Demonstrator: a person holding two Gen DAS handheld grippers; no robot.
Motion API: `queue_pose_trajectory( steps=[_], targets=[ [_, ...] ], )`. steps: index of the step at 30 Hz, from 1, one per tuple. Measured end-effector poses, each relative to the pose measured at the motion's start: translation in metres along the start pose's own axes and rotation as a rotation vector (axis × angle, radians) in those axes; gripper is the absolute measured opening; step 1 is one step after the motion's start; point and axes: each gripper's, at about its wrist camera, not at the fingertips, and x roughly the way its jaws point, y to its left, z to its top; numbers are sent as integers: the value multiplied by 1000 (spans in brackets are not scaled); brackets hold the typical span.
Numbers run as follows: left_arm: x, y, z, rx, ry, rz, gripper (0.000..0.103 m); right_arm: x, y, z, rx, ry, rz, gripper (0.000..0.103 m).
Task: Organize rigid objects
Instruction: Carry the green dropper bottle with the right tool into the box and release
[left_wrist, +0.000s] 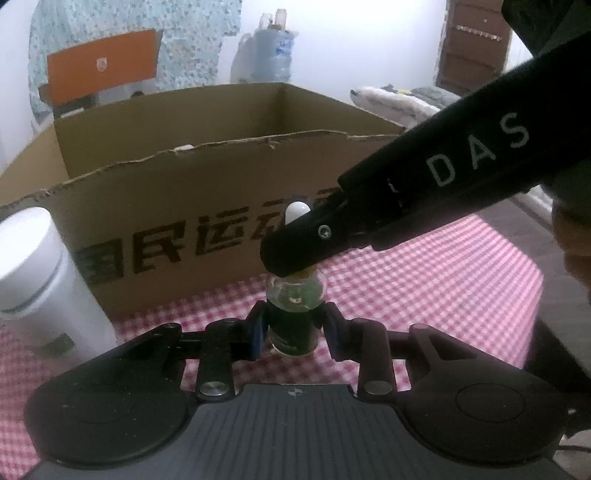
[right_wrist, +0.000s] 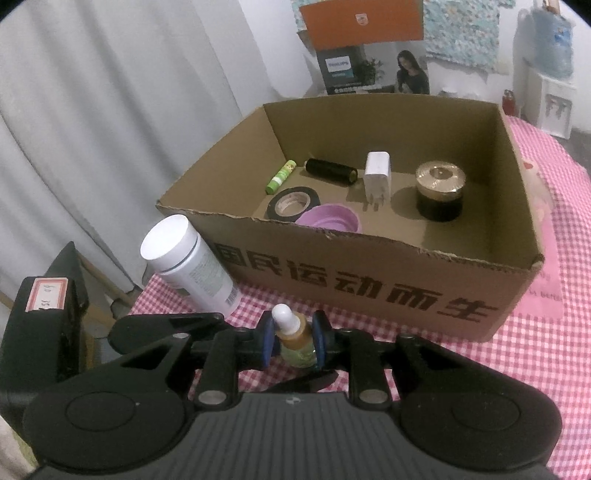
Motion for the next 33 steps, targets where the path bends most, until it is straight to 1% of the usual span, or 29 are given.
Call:
queue_pose_trajectory(
  steps=[7,19,26,33],
  targets=[
    [4,-6,8,13,30,15,31,-3,-6,-2,3,-2,-3,24],
    [11,-11,18,3,81,50,31,-2,-16,-1,51,-1,38,25],
    [2,-17,23,1,79,61,31,-7,-15,-1,55,-5,49,25],
    [-14,-23,26,4,58,77,31,-18,-9,0,39,-30,56,25]
  ],
)
